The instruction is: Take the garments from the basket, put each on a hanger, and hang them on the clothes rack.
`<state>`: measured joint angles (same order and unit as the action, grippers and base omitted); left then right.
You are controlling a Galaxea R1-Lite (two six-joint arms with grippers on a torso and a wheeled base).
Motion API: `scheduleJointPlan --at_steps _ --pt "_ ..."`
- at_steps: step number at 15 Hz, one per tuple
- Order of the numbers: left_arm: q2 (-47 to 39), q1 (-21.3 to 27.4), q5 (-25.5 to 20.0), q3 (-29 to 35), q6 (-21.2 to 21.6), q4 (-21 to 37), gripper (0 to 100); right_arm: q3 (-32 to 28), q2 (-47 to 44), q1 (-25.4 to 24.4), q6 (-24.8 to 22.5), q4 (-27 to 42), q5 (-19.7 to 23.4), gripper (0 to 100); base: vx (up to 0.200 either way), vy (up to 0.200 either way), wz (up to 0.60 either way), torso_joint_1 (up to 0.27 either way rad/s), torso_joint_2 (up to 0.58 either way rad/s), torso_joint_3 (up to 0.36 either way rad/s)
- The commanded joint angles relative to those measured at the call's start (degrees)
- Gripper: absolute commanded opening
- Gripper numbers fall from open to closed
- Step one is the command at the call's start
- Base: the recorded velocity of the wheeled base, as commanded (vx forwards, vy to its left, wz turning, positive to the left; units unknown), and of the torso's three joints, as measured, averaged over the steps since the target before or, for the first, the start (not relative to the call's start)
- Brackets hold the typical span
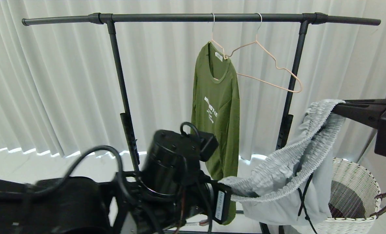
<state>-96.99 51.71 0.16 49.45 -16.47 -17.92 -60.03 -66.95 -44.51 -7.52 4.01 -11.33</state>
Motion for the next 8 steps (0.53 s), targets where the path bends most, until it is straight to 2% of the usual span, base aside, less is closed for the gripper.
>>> scheduleJointPlan --at_steps 1,2,3,4,7,8 --pt "17.01 -4.87 0.19 1.8 3.64 9.75 0 -0.62 -2.39 0.12 -0.65 -2.08 0.6 0 0.0 0.0 0.0 0.0 0.0 0.0" --pt "22.54 -7.59 0.19 4.34 5.92 15.81 0 -1.41 -4.5 0.12 -2.67 -5.5 0.78 0 0.0 0.0 0.0 0.0 0.0 0.0" --pt "23.42 -8.21 0.19 5.05 6.45 16.95 0 -1.67 -4.86 0.12 -2.94 -6.12 0.87 0 0.0 0.0 0.0 0.0 0.0 0.0" --pt "27.12 -10.93 0.28 9.71 8.12 22.31 0 -4.57 -7.05 0.04 -3.73 -7.26 1.48 0 0.0 0.0 0.0 0.0 0.0 0.0" --pt "29.84 -13.04 0.28 17.35 9.88 30.31 0 -9.5 -9.07 0.04 -4.7 -6.74 1.39 0 0.0 0.0 0.0 0.0 0.0 0.0" --pt "30.37 -13.22 0.37 20.08 11.99 33.48 0 -11.43 -9.07 0.3 -5.22 -5.07 1.31 0 0.0 0.0 0.0 0.0 0.0 0.0"
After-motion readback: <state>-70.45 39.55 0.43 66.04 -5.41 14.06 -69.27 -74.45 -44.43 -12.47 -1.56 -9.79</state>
